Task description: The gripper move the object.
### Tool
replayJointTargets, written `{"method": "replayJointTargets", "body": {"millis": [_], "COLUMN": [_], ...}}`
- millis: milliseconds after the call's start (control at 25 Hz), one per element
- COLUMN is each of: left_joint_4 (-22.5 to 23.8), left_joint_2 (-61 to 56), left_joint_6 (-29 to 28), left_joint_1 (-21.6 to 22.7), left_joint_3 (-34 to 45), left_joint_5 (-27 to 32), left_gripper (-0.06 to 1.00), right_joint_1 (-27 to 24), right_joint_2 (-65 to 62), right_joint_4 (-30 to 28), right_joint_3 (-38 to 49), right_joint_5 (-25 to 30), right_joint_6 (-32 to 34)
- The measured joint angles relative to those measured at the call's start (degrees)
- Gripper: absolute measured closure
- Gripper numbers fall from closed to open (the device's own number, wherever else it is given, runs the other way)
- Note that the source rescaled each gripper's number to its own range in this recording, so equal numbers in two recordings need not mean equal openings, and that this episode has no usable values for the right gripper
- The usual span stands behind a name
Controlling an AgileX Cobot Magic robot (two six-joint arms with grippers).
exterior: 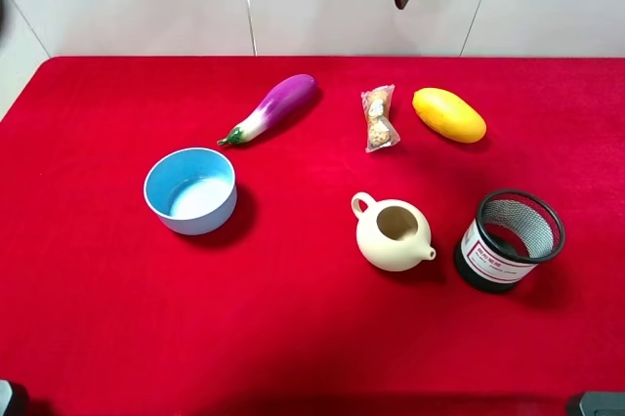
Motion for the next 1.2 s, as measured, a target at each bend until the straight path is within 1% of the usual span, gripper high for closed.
{"method": "replayJointTargets", "body": {"millis": [240,560,680,1200], "left_joint_4": [0.0,0.0,0.9,0.9], "left_joint_2": [-10.1,-25.5,-31.3,-56.5], "left_joint_6": [2.0,2.3,2.3,2.7], "left_joint_1": [0.0,0.0,0.0,0.0], "left_joint_3": [12.2,28.7,34.5,58.2], "left_joint_5": [0.0,0.0,0.0,0.0], "left_gripper": [0.27,0.27,0.27,0.27], "right_joint_1": [0.0,0.0,0.0,0.0], "right_joint_2": [0.0,0.0,0.0,0.0], "right_joint_4": [0.0,0.0,0.0,0.0], "right_joint_3": [0.0,0.0,0.0,0.0], "right_joint_5": [0.0,0.0,0.0,0.0], "right_joint_6": [0.0,0.0,0.0,0.0]}}
